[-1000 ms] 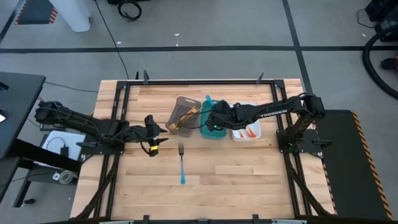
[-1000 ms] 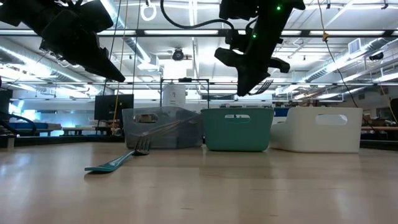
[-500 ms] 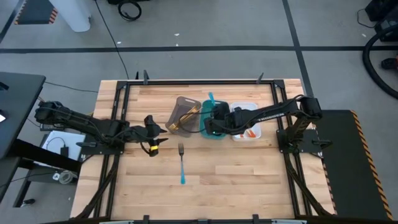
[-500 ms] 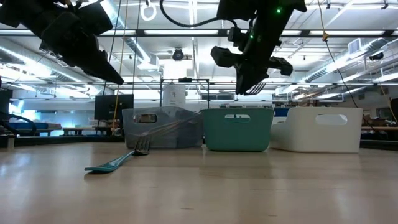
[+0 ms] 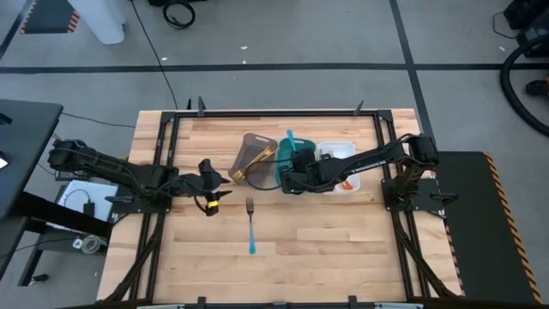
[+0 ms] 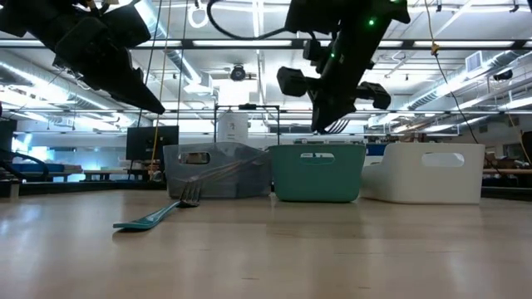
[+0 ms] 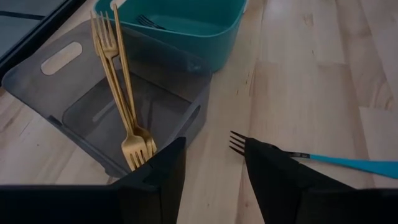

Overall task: Sort silverware by color (type)
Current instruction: Put the blue fork into the green bin

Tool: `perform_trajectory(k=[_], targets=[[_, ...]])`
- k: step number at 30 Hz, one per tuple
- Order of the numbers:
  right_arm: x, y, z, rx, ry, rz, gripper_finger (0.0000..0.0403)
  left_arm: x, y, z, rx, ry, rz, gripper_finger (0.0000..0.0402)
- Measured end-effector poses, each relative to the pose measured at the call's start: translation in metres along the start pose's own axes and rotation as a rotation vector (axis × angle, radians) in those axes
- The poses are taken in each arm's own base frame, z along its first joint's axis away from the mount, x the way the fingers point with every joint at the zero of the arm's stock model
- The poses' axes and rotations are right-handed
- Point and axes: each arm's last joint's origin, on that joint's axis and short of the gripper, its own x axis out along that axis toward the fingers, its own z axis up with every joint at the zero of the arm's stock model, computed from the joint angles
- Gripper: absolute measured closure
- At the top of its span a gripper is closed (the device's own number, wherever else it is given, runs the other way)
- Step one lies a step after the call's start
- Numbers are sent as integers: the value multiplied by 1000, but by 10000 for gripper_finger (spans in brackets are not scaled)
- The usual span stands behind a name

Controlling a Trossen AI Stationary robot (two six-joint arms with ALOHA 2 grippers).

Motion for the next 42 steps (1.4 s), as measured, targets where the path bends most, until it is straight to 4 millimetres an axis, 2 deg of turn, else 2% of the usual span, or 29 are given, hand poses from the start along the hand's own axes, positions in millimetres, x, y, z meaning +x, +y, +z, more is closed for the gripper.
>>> perform_trajectory(k=[16,26,29,42], targets=[[16,6,-17,-15,-21,-17,378,0,0,0,1,2,1,230],[18,0,-45,-17,-159,22,378,0,0,-1,2,3,1,230],[19,-3,-49,-17,-143,23,378,0,0,0,2,2,0,230],[22,-2,-48,2,-99,39,378,0,0,0,1,1,0,230]])
